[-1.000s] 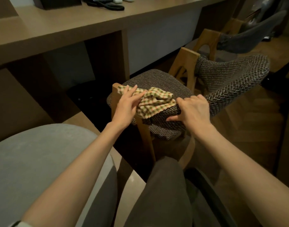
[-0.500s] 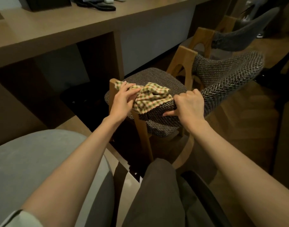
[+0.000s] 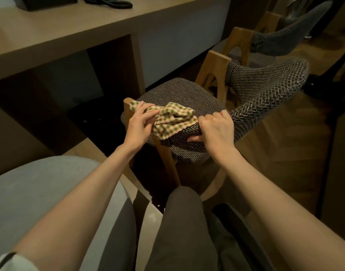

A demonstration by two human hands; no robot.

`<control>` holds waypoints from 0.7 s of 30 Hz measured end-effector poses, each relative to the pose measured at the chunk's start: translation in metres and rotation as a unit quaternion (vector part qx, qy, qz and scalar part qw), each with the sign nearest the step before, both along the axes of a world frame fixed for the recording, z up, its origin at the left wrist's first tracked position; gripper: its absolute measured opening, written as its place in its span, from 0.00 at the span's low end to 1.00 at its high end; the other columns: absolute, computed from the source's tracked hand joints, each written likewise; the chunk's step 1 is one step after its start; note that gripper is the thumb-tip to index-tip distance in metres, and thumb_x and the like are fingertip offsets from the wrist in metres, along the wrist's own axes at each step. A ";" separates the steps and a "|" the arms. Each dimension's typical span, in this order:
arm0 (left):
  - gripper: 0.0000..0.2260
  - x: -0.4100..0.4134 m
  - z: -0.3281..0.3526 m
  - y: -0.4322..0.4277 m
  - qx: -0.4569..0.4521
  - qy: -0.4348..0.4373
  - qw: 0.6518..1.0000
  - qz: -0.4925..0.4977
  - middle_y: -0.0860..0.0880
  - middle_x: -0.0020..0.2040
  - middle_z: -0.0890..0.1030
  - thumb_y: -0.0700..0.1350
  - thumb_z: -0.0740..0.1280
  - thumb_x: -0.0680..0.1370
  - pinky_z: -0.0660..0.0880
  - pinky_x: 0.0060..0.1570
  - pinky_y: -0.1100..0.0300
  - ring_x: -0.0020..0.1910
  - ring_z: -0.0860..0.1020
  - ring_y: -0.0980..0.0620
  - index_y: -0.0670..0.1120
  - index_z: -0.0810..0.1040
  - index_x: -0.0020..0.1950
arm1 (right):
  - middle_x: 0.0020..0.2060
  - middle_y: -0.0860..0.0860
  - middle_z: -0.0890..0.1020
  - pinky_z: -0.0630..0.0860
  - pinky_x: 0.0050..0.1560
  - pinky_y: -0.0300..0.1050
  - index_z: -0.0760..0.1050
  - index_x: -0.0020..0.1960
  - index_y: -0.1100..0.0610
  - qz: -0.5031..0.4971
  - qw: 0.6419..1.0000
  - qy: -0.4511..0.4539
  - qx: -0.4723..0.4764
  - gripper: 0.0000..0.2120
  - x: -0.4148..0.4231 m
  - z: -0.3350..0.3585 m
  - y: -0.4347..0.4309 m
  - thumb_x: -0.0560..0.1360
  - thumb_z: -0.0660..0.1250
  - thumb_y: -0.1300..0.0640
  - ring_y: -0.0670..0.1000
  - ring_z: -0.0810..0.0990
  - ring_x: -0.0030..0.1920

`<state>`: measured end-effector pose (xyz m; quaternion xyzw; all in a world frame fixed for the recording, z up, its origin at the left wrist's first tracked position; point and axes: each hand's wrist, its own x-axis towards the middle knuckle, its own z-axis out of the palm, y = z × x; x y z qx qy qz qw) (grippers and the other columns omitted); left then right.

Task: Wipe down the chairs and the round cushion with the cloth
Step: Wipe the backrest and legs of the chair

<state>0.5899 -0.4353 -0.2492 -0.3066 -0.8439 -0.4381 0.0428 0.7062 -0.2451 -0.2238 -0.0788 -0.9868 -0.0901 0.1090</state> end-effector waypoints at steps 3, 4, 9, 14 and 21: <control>0.15 -0.012 0.004 0.012 -0.014 -0.020 1.000 -0.005 0.48 0.71 0.70 0.35 0.63 0.79 0.50 0.69 0.69 0.76 0.56 0.50 0.44 0.77 0.65 | 0.44 0.53 0.80 0.56 0.52 0.46 0.74 0.46 0.59 -0.007 1.000 -0.003 0.000 0.32 -0.011 0.002 0.010 0.62 0.67 0.30 0.55 0.76 0.47; 0.15 -0.016 0.003 0.015 -0.018 -0.028 0.999 -0.008 0.48 0.71 0.69 0.35 0.63 0.79 0.49 0.67 0.71 0.76 0.55 0.50 0.44 0.77 0.65 | 0.44 0.53 0.80 0.56 0.53 0.46 0.74 0.47 0.59 -0.009 1.000 -0.007 0.000 0.32 -0.014 0.001 0.013 0.63 0.67 0.30 0.55 0.75 0.48; 0.16 -0.023 0.000 0.035 -0.001 -0.037 0.999 -0.015 0.47 0.71 0.69 0.34 0.62 0.79 0.53 0.74 0.56 0.76 0.55 0.49 0.43 0.77 0.65 | 0.43 0.53 0.80 0.56 0.52 0.46 0.74 0.46 0.59 -0.010 1.000 0.008 0.020 0.32 -0.022 -0.002 0.034 0.62 0.66 0.29 0.55 0.75 0.47; 0.15 -0.034 0.001 0.055 0.005 -0.036 0.999 -0.021 0.47 0.72 0.69 0.35 0.62 0.79 0.55 0.74 0.52 0.76 0.54 0.48 0.44 0.77 0.65 | 0.45 0.52 0.79 0.58 0.53 0.47 0.75 0.49 0.58 -0.034 0.999 -0.012 0.012 0.34 -0.035 0.002 0.051 0.62 0.65 0.29 0.54 0.74 0.49; 0.12 -0.030 0.016 0.056 0.002 -0.001 1.000 -0.004 0.46 0.65 0.76 0.37 0.65 0.78 0.63 0.70 0.55 0.70 0.68 0.47 0.43 0.80 0.61 | 0.39 0.47 0.80 0.60 0.52 0.51 0.77 0.47 0.49 -0.067 0.996 0.017 -0.060 0.35 -0.030 0.016 0.029 0.67 0.47 0.22 0.53 0.75 0.47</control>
